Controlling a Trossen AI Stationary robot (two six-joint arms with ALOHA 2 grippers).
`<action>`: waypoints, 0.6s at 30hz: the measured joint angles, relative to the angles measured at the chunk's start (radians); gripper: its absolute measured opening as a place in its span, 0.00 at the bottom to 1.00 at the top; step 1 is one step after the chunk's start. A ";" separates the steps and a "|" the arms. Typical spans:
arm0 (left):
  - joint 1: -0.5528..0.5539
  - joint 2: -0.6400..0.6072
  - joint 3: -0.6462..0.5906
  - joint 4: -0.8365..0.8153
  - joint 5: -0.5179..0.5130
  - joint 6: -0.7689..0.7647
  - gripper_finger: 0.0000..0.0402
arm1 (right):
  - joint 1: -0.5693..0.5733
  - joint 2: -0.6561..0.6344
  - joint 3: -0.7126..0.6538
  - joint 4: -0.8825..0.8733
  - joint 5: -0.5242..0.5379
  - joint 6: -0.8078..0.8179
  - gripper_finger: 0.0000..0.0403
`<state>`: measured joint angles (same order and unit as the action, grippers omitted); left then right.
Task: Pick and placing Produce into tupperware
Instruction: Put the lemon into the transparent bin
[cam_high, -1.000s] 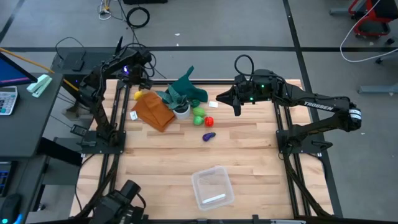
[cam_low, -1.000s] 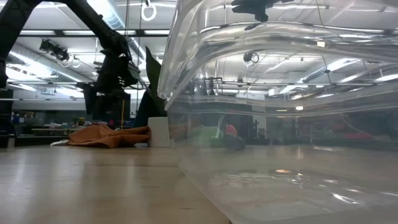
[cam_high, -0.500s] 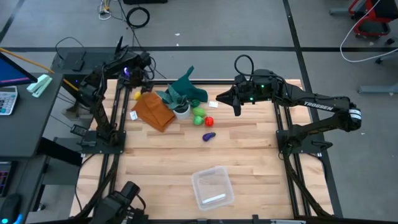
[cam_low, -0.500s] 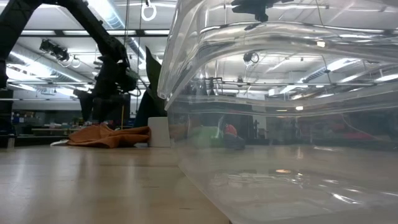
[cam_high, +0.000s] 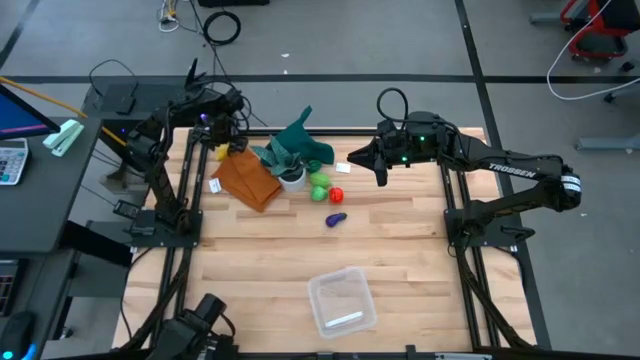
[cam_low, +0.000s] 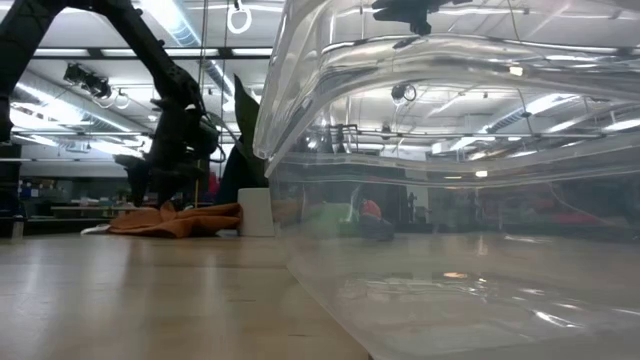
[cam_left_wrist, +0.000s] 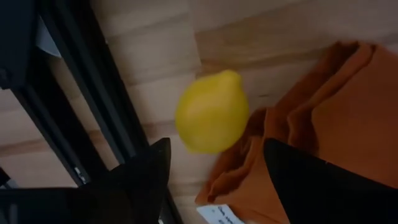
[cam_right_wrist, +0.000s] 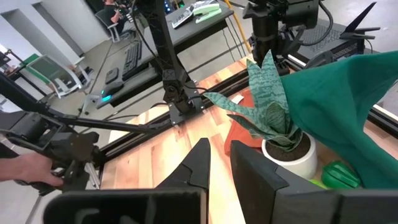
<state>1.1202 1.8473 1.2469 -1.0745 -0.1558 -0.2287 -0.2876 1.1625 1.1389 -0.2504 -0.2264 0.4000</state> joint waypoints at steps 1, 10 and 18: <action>0.000 0.000 0.000 0.009 0.000 0.000 0.67 | 0.004 0.000 0.000 0.000 0.001 0.000 0.07; -0.003 0.000 0.000 0.050 0.001 -0.010 0.69 | 0.036 0.000 0.000 0.000 0.013 -0.001 0.07; -0.003 0.000 0.000 0.056 0.003 -0.011 0.68 | 0.036 0.000 0.000 0.000 0.015 0.000 0.07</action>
<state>1.1172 1.8473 1.2471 -1.0183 -0.1531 -0.2398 -0.2520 1.1629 1.1389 -0.2507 -0.2114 0.4000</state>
